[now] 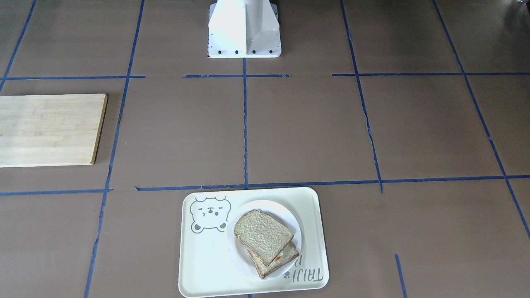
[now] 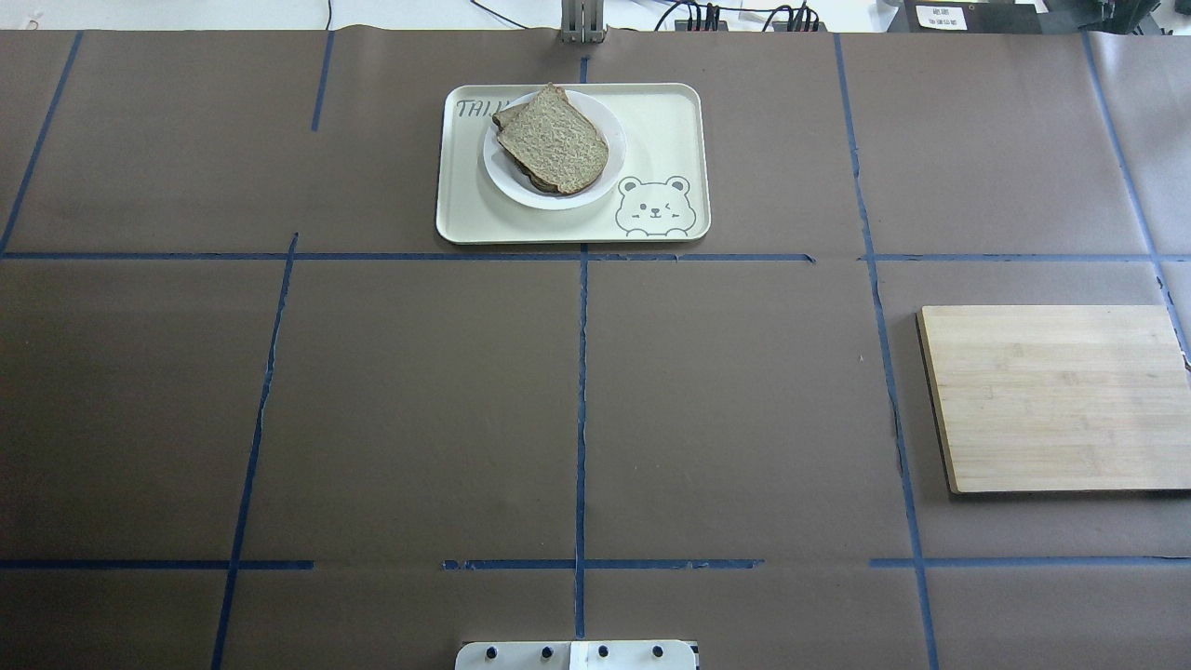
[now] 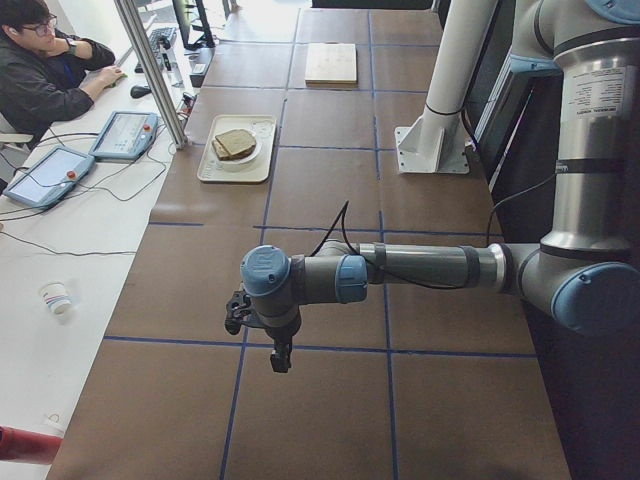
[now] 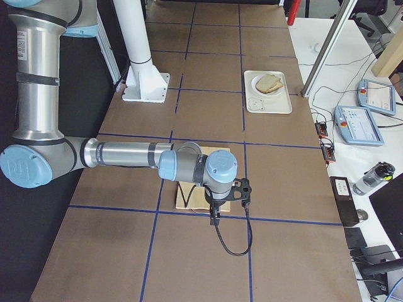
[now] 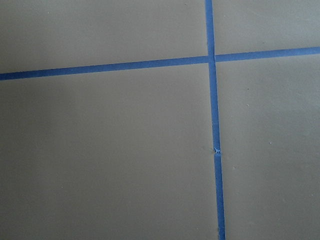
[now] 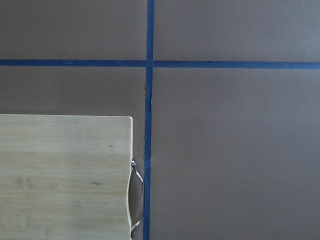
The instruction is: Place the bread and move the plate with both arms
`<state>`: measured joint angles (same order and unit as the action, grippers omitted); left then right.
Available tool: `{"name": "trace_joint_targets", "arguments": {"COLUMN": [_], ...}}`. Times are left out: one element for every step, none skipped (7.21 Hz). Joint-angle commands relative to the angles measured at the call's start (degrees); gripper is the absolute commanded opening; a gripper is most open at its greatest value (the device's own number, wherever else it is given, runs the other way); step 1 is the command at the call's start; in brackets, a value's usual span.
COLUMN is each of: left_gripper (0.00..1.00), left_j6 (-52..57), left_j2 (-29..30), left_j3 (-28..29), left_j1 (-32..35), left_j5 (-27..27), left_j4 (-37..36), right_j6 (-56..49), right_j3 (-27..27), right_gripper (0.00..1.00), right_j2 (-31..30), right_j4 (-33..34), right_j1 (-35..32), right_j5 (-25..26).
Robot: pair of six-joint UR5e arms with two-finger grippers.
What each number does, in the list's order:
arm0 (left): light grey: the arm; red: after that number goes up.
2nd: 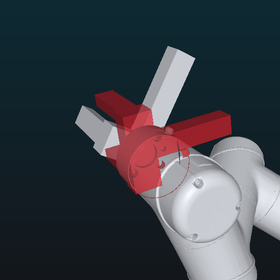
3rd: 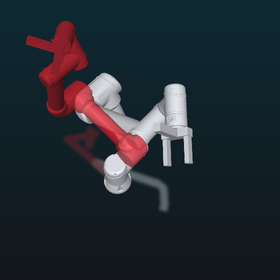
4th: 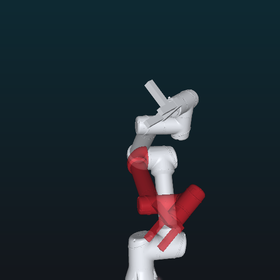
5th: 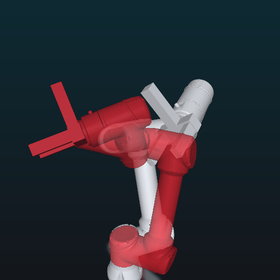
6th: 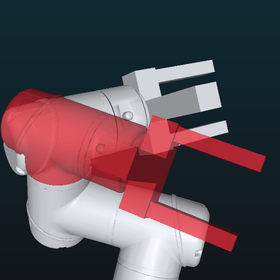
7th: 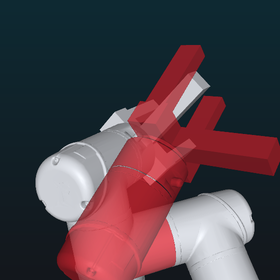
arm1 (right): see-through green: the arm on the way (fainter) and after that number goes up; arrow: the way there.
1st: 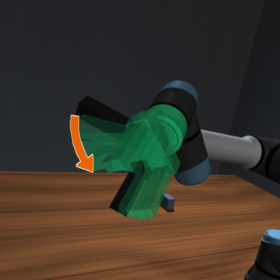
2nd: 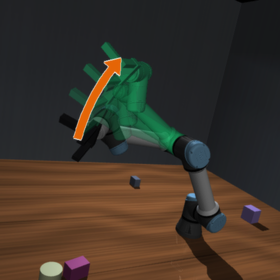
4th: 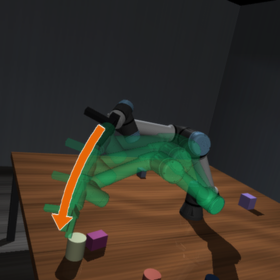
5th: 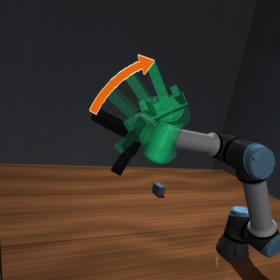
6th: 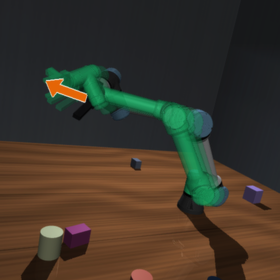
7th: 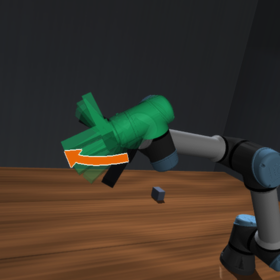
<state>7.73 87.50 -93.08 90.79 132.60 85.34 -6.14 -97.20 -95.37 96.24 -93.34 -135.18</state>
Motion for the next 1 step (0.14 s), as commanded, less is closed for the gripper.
{"name": "trace_joint_targets", "arguments": {"left_gripper": [1.00], "left_j6": [0.1], "left_j2": [0.0], "left_j3": [0.0], "left_j1": [0.0], "left_j5": [0.0], "left_j4": [0.0], "right_j6": [0.2], "right_j3": [-0.1], "right_gripper": [1.00], "right_j2": [0.2], "right_j4": [0.0], "right_j1": [0.0], "right_j5": [0.0]}}
